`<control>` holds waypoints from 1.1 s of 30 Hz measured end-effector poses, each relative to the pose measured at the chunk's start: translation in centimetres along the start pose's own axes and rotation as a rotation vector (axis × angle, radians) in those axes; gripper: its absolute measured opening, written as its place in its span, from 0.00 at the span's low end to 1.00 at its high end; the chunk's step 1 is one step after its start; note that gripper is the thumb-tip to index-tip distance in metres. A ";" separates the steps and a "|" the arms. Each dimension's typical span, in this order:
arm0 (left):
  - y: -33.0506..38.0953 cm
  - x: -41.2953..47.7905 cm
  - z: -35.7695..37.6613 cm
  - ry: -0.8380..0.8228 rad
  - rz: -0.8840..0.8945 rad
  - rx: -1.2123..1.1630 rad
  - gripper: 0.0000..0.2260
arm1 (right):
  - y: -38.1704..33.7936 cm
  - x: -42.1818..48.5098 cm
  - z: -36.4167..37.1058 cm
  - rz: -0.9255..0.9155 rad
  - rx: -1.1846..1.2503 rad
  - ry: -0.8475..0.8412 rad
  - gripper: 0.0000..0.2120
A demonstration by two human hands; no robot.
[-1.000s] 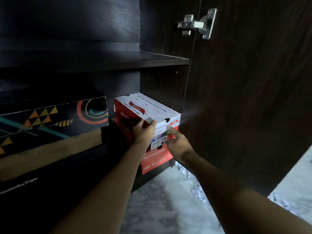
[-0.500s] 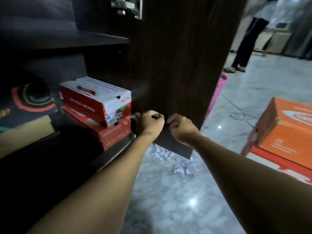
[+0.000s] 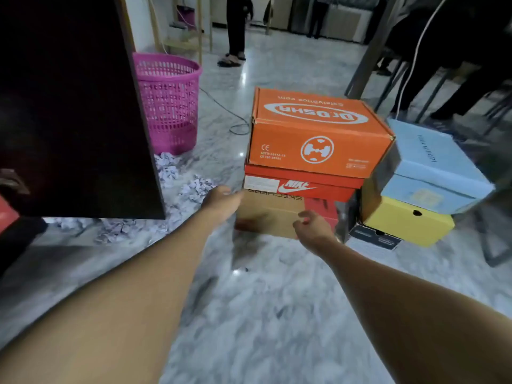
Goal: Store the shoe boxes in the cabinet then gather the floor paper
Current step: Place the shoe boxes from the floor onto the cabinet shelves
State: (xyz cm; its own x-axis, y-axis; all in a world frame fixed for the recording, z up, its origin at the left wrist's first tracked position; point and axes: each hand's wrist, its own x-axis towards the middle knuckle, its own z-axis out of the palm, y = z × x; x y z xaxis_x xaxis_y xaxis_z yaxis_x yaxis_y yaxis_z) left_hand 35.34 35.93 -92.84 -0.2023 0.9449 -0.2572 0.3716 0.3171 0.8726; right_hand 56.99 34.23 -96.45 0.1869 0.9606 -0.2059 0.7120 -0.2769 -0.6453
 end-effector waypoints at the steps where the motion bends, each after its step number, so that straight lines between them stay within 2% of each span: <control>1: -0.2 1.0 1.1 -0.021 -0.020 0.004 0.13 | 1.3 0.8 -0.3 0.026 0.013 0.024 0.20; 3: -0.5 2.8 2.8 -0.029 -0.027 0.024 0.25 | 3.3 2.4 -0.8 0.084 0.012 0.079 0.25; 8: -3.2 6.1 6.2 0.022 -0.061 -0.035 0.35 | 6.4 6.7 -1.1 0.190 0.062 0.124 0.30; 10: -4.5 7.4 7.3 0.030 -0.077 -0.047 0.34 | 7.3 8.0 -0.6 0.200 0.104 0.121 0.29; 15: -5.3 9.5 10.0 0.079 -0.098 -0.044 0.23 | 8.4 10.3 -0.5 0.200 0.238 0.161 0.23; 20: -5.5 10.7 11.3 0.216 -0.111 -0.082 0.17 | 8.6 11.7 -0.3 0.252 0.321 0.225 0.27; 23: -5.7 10.5 11.4 0.254 -0.116 -0.055 0.14 | 9.1 11.9 0.0 0.268 0.341 0.233 0.25; 28: -7.1 8.9 10.9 0.214 -0.116 -0.028 0.18 | 10.5 10.8 0.4 0.254 0.354 0.231 0.26; 33: -9.3 4.7 10.1 0.185 -0.141 -0.003 0.26 | 10.8 6.2 0.1 0.222 0.427 0.211 0.23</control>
State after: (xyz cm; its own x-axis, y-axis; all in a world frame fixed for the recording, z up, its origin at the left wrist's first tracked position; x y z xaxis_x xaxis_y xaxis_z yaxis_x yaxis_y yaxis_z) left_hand 40.06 38.25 -106.38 -0.4153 0.8600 -0.2967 0.3249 0.4448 0.8346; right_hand 65.77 37.18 -104.83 0.4653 0.8498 -0.2478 0.3088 -0.4182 -0.8543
